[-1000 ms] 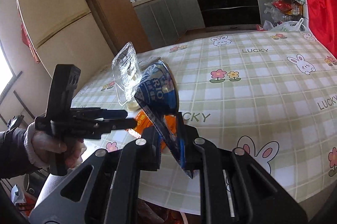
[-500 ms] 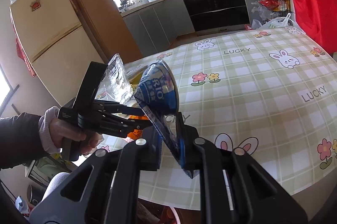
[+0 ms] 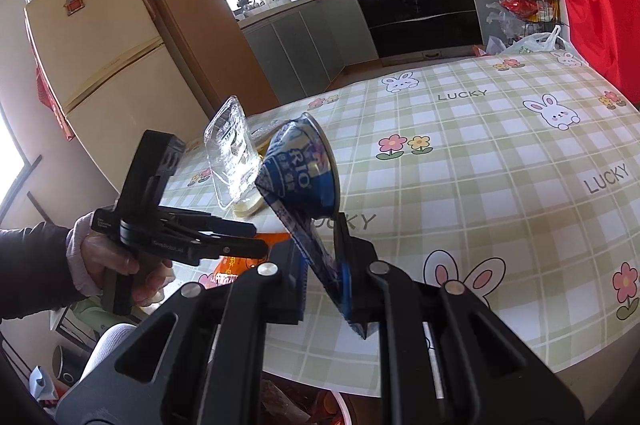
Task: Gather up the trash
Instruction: 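Lift the blue bag with the right gripper while the left gripper grasps the clear plastic box, then carry both items over the pink bin and open the right gripper, then open the left gripper to drop the clear plastic box into the pink bin, then move the right gripper down to the orange sachet on the table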
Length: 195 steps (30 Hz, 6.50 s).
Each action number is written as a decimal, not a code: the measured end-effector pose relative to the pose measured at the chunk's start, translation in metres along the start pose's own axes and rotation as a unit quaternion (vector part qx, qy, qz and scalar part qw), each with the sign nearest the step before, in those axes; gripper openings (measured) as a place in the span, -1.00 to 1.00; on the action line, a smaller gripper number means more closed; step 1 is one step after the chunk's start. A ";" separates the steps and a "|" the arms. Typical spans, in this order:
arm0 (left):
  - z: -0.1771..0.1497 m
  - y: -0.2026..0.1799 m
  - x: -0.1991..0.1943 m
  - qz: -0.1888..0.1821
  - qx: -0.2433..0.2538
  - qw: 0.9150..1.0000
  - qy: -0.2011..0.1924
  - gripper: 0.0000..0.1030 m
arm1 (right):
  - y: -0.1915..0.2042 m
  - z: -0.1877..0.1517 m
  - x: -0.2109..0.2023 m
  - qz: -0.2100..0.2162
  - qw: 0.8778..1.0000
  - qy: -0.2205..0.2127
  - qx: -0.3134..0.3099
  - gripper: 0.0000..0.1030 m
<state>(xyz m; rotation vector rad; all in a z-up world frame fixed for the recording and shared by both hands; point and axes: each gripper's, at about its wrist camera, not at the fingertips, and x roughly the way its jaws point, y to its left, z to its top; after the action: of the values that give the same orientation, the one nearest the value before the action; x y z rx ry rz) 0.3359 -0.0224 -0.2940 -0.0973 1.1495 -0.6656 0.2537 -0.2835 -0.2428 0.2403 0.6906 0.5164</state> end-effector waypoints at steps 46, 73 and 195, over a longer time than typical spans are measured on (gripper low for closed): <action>-0.022 0.093 -0.172 0.055 -0.304 0.894 -0.326 -0.89 | 0.035 0.021 -0.013 0.005 0.999 -0.013 -0.038 -0.69; -0.213 -0.123 -0.311 0.179 -0.174 0.875 -0.415 -0.89 | 0.157 -0.044 -0.123 0.076 0.991 0.006 -0.108 -0.69; -0.165 0.008 -0.185 0.248 -0.154 0.919 -0.266 0.88 | 0.128 -0.031 0.163 0.049 0.833 0.343 -0.432 0.89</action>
<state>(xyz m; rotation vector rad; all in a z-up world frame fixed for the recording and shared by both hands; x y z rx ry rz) 0.1519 0.1251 -0.2181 -0.2297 0.6948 0.0103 0.2921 -0.0877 -0.3073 -0.8150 1.0655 0.9813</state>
